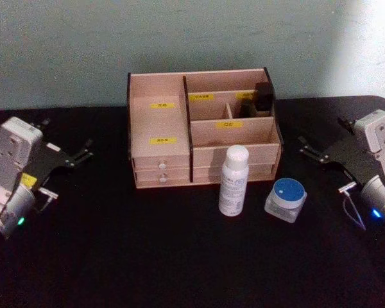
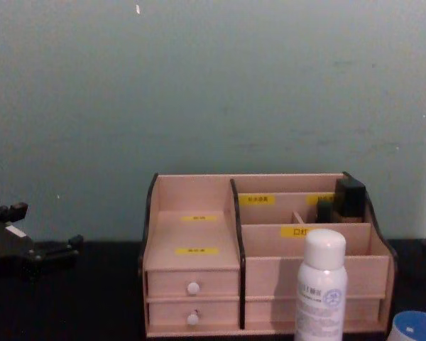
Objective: Pick up the facial cleanser and watermelon frost from the table and place them into the tiered storage box.
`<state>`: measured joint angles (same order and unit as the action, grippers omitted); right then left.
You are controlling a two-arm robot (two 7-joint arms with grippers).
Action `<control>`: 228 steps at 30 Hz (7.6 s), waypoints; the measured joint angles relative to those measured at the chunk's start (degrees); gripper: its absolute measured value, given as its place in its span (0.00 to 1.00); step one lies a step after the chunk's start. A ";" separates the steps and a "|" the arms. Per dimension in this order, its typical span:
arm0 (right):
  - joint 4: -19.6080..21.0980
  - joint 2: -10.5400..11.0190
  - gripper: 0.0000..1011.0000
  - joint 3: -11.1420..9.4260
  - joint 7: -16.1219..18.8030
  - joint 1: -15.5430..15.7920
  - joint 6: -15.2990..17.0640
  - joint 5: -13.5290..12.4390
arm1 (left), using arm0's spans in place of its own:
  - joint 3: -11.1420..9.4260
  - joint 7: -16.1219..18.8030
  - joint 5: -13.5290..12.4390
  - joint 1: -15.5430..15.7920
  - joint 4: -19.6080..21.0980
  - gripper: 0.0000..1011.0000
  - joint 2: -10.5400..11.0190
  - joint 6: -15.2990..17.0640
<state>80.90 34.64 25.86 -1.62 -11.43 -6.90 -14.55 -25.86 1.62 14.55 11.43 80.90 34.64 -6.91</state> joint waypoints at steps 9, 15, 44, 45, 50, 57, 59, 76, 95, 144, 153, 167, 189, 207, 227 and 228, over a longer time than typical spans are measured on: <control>0.00 0.00 0.99 0.00 0.00 0.00 0.00 0.00 | 0.00 0.00 0.00 0.00 0.00 0.99 0.00 0.00; 0.00 0.00 0.99 0.00 0.00 0.00 0.00 0.00 | 0.00 0.00 0.00 0.00 0.00 0.99 0.00 0.00; 0.00 0.00 0.99 0.00 0.00 0.00 0.00 0.00 | 0.00 0.00 0.00 0.00 0.00 0.99 0.00 0.00; 0.00 0.00 0.99 0.00 0.00 0.00 0.00 0.00 | 0.00 0.00 0.00 0.00 0.00 0.99 0.00 0.00; 0.30 -0.38 0.99 -0.95 0.89 0.20 0.32 0.01 | 0.00 0.00 0.00 0.00 0.00 0.99 0.00 0.00; 1.92 -0.45 0.99 -2.73 2.39 1.38 0.61 -0.79 | 0.00 0.00 0.00 0.00 0.00 0.99 0.00 0.00; 3.09 -0.30 0.99 -3.53 2.82 2.23 0.78 -1.40 | 0.00 0.00 0.00 0.00 0.00 0.99 0.00 0.00; 13.90 3.46 0.99 -7.40 9.42 11.10 -1.95 -4.24 | 0.00 0.00 0.00 0.00 0.00 0.99 0.00 0.00; 14.36 2.00 0.99 -5.26 19.74 12.78 -4.05 -5.50 | 0.00 0.00 0.00 0.00 0.00 0.99 0.00 0.00; 1.90 -9.33 0.99 -3.13 29.69 3.73 3.77 -6.18 | 0.00 0.00 0.00 0.00 0.00 0.99 0.00 0.00; 0.51 -10.30 0.99 -3.00 29.62 2.91 3.59 -5.75 | 0.00 0.00 0.00 0.00 0.00 0.99 0.00 0.00; -1.47 -11.48 0.99 -3.19 29.31 1.41 3.44 -5.44 | 0.00 0.00 0.00 0.00 0.00 0.99 0.00 0.00; -2.66 -11.91 0.99 -2.67 30.05 0.72 4.09 -5.67 | 0.00 0.00 0.00 0.00 0.00 0.99 0.00 0.00; -2.76 -12.05 0.99 -2.73 29.94 0.61 4.67 -6.00 | 0.00 0.00 0.00 0.00 0.00 0.99 0.00 0.00; -2.69 -11.99 0.58 -2.72 29.94 0.67 4.49 -5.93 | 0.00 0.00 0.00 0.00 0.00 0.99 0.00 0.00; -2.68 -11.99 0.58 -2.73 29.94 0.67 4.49 -5.93 | 0.00 0.00 0.00 0.00 0.00 0.99 0.00 0.00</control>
<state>78.21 22.66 23.14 28.32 -10.76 -2.41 -20.47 -25.86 1.62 14.55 11.43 80.90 34.65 -6.91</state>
